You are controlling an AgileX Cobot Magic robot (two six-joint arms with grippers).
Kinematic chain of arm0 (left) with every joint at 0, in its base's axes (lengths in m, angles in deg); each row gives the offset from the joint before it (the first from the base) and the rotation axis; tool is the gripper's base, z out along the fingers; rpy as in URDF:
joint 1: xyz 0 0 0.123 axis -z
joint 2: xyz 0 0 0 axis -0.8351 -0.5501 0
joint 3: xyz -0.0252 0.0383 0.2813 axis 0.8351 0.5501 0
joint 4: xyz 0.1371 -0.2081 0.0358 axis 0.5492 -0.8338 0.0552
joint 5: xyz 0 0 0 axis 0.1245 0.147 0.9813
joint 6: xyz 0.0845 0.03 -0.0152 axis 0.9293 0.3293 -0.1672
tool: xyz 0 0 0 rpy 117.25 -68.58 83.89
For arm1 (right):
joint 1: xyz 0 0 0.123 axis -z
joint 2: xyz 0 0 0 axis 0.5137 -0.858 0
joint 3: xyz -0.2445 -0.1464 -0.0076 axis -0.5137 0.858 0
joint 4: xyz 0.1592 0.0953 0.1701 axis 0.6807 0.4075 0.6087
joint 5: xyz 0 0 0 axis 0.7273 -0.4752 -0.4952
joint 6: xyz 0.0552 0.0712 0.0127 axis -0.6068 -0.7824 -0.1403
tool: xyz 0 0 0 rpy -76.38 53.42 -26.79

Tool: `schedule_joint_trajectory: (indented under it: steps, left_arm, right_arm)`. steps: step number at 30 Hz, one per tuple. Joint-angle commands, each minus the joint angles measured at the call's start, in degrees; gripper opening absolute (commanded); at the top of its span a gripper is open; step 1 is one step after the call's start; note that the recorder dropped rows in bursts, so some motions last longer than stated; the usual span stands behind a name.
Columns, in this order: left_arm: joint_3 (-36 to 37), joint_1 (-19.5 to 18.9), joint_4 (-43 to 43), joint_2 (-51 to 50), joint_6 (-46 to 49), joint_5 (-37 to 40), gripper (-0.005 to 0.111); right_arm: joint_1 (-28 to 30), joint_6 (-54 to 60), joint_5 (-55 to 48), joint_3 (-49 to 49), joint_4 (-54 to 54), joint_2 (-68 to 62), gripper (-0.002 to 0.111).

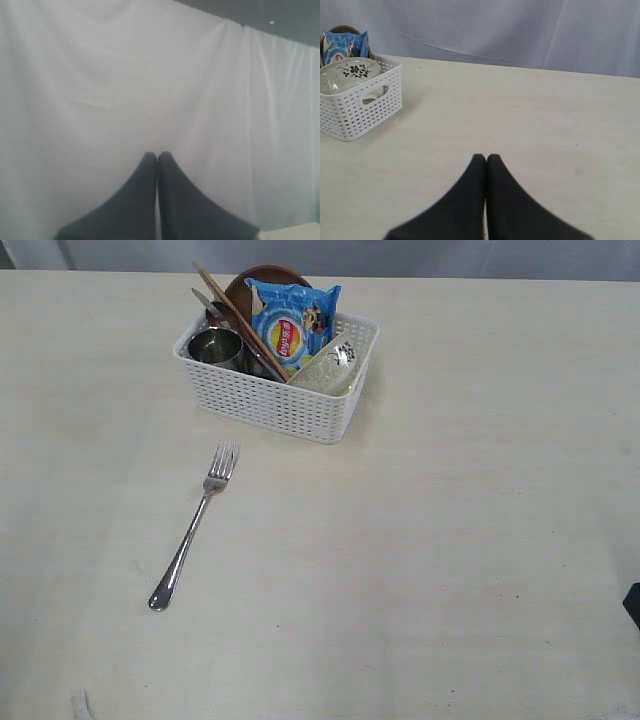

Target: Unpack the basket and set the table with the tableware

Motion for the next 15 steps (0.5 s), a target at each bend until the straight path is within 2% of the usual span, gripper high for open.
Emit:
schedule_joint_trajectory:
  steps: [1, 5, 8, 12, 15]
  left_arm:
    - [4.9, -4.33, 17.19, 1.82, -14.95, 0.04, 0.0]
    - [9.73, -11.8, 24.91, 3.3, -25.24, -0.37, 0.0]
    - [12.24, -15.52, 29.49, 3.3, -31.55, -0.05, 0.0]
    - [15.26, -17.13, 39.3, 3.3, -41.51, 0.08, 0.0]
    - [17.09, -17.13, 41.11, 3.3, -42.62, 0.08, 0.0]
  right_arm:
    - [-0.13, 0.14, 0.38, 0.18, -0.33, 0.23, 0.0]
    - [-0.13, 0.14, 0.38, 0.18, -0.33, 0.23, 0.0]
    - [-0.13, 0.14, 0.38, 0.18, -0.33, 0.23, 0.0]
    - [-0.13, 0.14, 0.38, 0.18, -0.33, 0.23, 0.0]
    - [-0.13, 0.14, 0.38, 0.18, -0.33, 0.23, 0.0]
